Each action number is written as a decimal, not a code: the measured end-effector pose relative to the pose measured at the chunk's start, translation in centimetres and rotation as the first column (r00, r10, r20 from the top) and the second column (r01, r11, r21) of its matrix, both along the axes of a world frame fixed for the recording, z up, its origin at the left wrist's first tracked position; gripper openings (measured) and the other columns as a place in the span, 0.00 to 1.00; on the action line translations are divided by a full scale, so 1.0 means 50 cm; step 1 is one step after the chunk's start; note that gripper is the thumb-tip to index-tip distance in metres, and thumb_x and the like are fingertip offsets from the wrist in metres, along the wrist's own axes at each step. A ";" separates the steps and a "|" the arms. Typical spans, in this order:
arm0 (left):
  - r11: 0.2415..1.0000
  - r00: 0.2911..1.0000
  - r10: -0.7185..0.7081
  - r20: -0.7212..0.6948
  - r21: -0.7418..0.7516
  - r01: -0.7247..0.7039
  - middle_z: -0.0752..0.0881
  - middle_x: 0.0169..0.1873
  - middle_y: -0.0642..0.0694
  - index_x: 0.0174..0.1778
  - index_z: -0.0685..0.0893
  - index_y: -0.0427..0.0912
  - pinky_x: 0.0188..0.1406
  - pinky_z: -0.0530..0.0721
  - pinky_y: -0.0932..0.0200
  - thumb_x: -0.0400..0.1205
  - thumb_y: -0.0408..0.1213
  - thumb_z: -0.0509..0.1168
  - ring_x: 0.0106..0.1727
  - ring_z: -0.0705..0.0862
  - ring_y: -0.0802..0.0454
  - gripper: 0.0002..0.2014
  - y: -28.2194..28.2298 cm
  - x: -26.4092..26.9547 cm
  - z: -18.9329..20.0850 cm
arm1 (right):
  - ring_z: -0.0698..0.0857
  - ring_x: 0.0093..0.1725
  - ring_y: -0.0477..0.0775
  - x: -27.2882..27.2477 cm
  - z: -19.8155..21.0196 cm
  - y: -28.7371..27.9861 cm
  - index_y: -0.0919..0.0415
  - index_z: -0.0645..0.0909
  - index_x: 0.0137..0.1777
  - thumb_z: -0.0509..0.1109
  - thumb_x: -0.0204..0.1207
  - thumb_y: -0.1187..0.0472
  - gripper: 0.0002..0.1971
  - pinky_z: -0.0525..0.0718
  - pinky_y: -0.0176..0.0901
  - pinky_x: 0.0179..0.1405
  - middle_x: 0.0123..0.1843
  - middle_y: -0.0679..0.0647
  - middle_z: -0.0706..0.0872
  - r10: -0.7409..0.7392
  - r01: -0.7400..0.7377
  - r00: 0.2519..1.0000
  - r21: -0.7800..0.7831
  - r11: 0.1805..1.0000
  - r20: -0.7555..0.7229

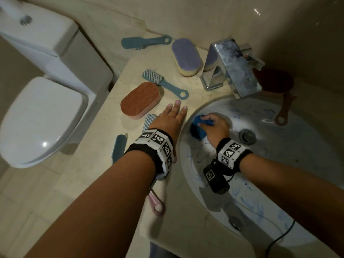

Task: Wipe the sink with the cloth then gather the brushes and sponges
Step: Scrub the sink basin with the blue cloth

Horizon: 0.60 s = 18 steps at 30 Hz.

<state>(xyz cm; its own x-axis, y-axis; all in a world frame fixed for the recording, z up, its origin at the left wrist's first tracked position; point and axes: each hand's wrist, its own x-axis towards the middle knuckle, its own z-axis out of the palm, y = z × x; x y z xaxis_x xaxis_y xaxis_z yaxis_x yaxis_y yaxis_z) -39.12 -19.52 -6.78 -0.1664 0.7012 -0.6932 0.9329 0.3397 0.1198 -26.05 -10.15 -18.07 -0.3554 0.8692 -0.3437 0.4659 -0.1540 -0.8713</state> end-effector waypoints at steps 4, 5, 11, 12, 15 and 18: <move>0.999 0.999 0.032 0.020 0.021 -0.032 0.31 0.81 0.44 0.82 0.32 0.46 0.83 0.52 0.42 0.63 0.37 0.81 0.84 0.36 0.44 0.67 0.002 0.001 0.001 | 0.84 0.58 0.60 0.004 0.001 0.067 0.58 0.80 0.45 0.70 0.73 0.71 0.07 0.82 0.50 0.63 0.53 0.58 0.84 -0.159 0.162 0.985 -0.049 0.986 0.063; 0.999 0.999 0.035 0.018 0.024 -0.036 0.31 0.81 0.44 0.82 0.33 0.46 0.83 0.52 0.42 0.64 0.36 0.81 0.84 0.37 0.44 0.66 0.002 0.001 0.001 | 0.84 0.58 0.60 0.000 0.004 0.055 0.59 0.79 0.45 0.71 0.73 0.71 0.07 0.82 0.47 0.60 0.52 0.57 0.83 -0.152 0.155 0.987 -0.066 0.986 0.041; 1.000 1.000 0.019 -0.016 -0.002 -0.019 0.30 0.81 0.43 0.81 0.32 0.45 0.83 0.50 0.46 0.62 0.39 0.82 0.84 0.36 0.43 0.69 0.006 0.007 0.006 | 0.84 0.54 0.55 -0.001 0.016 -0.023 0.57 0.84 0.48 0.77 0.66 0.72 0.13 0.83 0.43 0.56 0.52 0.55 0.85 -0.025 0.021 0.999 -0.131 0.991 -0.031; 1.000 1.000 0.020 -0.018 -0.006 -0.020 0.30 0.81 0.43 0.81 0.32 0.45 0.84 0.49 0.46 0.61 0.39 0.83 0.84 0.36 0.43 0.69 0.006 0.007 0.007 | 0.84 0.54 0.55 -0.002 0.017 -0.004 0.58 0.84 0.47 0.76 0.67 0.73 0.12 0.83 0.43 0.56 0.52 0.56 0.85 -0.095 0.084 0.994 -0.159 0.984 -0.060; 1.000 1.000 0.027 -0.013 -0.011 -0.027 0.30 0.81 0.44 0.81 0.32 0.46 0.83 0.51 0.43 0.59 0.40 0.84 0.84 0.37 0.44 0.71 0.008 0.008 0.007 | 0.83 0.54 0.56 -0.005 0.020 0.042 0.60 0.82 0.46 0.74 0.69 0.74 0.10 0.83 0.43 0.57 0.52 0.58 0.84 -0.248 0.227 0.962 -0.174 0.958 -0.109; 1.000 1.000 0.014 -0.026 -0.005 -0.014 0.31 0.81 0.43 0.81 0.32 0.44 0.83 0.50 0.46 0.61 0.39 0.83 0.84 0.37 0.43 0.69 0.005 0.008 0.007 | 0.83 0.54 0.53 -0.006 0.012 -0.002 0.62 0.84 0.47 0.73 0.70 0.73 0.09 0.82 0.43 0.58 0.52 0.57 0.85 -0.072 0.070 0.997 -0.089 0.994 -0.022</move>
<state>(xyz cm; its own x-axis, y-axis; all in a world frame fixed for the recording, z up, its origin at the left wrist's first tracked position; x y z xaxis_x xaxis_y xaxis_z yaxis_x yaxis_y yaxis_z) -38.73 -19.29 -6.43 -0.1944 0.6949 -0.6923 0.9307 0.3537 0.0936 -26.36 -10.25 -17.46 -0.3035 0.8591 -0.4121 0.4294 -0.2628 -0.8640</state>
